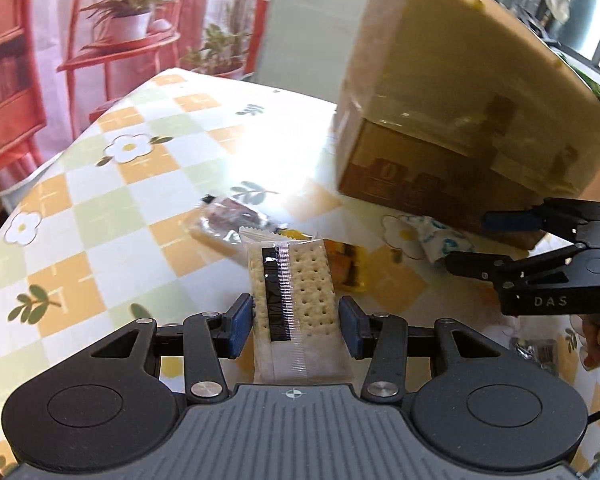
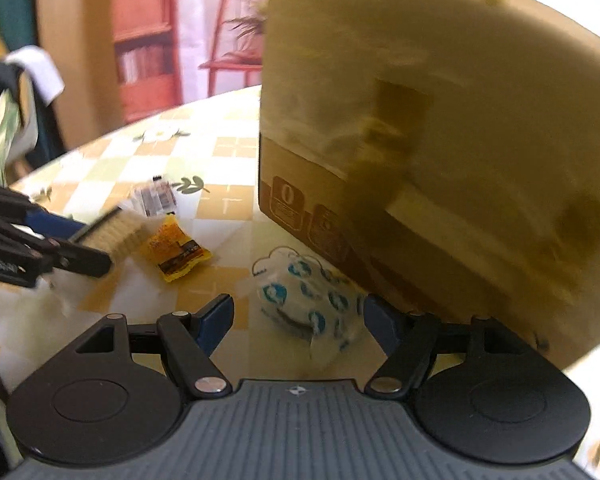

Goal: Organize snacks
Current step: 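Grasp the blue-dotted white pack with the right tool while the left tool holds the crackers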

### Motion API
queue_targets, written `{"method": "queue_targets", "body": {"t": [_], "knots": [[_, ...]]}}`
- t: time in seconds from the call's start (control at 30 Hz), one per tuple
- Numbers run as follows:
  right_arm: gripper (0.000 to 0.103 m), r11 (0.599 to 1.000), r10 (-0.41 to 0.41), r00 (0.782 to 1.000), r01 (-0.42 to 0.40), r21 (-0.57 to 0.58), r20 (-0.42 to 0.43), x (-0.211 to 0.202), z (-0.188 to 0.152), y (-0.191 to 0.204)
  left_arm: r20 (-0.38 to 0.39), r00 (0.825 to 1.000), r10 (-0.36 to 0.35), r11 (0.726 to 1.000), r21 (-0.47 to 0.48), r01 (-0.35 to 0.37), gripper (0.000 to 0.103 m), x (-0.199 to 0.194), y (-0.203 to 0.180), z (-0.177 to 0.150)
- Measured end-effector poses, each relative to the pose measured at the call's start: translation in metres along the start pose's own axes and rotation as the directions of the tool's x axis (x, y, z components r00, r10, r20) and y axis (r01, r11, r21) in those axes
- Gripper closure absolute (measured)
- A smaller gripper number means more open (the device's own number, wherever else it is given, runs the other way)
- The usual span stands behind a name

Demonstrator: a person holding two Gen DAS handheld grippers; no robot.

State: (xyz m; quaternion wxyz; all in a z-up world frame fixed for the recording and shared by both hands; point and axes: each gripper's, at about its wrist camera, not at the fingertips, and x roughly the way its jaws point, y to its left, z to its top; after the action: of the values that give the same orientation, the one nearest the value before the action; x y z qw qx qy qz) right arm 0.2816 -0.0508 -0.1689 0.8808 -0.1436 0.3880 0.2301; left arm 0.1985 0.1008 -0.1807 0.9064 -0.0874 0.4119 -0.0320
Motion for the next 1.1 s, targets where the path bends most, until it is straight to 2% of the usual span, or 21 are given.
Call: {"method": "queue_targets", "body": {"t": [0.27, 0.4, 0.47, 0.5, 0.53, 0.6, 0.73, 0.87, 1.1], "knots": [[0.028, 0.998, 0.047, 0.995, -0.051, -0.046, -0.09, 0.039, 0.013, 0.0, -0.001, 1.0, -0.002, 0.999, -0.036, 0.002, 0.054, 0.001, 0.01, -0.001], [0.028, 0.999, 0.046, 0.996, -0.046, -0.007, -0.077, 0.037, 0.009, -0.001, -0.004, 1.0, -0.006, 0.999, -0.047, 0.006, 0.054, -0.001, 0.008, -0.003], [0.03, 0.999, 0.046, 0.996, -0.046, 0.0, -0.076, 0.032, 0.005, 0.0, -0.002, 1.0, -0.011, 0.999, -0.047, 0.011, 0.054, -0.001, 0.006, -0.003], [0.037, 0.999, 0.046, 0.996, -0.045, 0.011, -0.076, 0.029, 0.002, 0.0, 0.001, 1.0, -0.015, 0.999, -0.046, 0.015, 0.054, -0.002, 0.004, -0.003], [0.05, 0.999, 0.042, 0.994, -0.039, 0.033, -0.097, 0.029, -0.001, -0.001, 0.002, 1.0, -0.02, 0.999, -0.045, 0.02, 0.054, -0.003, 0.003, -0.004], [0.051, 0.997, 0.034, 0.992, -0.024, 0.076, -0.121, 0.028, -0.01, -0.004, 0.002, 1.0, -0.029, 0.999, -0.04, 0.029, 0.054, -0.004, 0.0, -0.005], [0.053, 0.985, 0.042, 0.993, -0.023, 0.17, -0.108, 0.018, -0.024, -0.012, -0.002, 0.999, -0.037, 0.999, -0.034, 0.037, 0.054, -0.005, -0.005, -0.009], [0.052, 0.993, 0.005, 0.997, 0.004, 0.115, -0.076, 0.012, -0.018, -0.006, 0.002, 0.999, -0.043, 0.999, -0.031, 0.043, 0.054, -0.007, -0.006, -0.01], [0.042, 0.999, 0.019, 0.998, -0.021, -0.027, -0.065, 0.027, 0.002, 0.001, 0.006, 0.999, -0.045, 0.998, -0.042, 0.045, 0.054, -0.009, -0.001, -0.009]]}}
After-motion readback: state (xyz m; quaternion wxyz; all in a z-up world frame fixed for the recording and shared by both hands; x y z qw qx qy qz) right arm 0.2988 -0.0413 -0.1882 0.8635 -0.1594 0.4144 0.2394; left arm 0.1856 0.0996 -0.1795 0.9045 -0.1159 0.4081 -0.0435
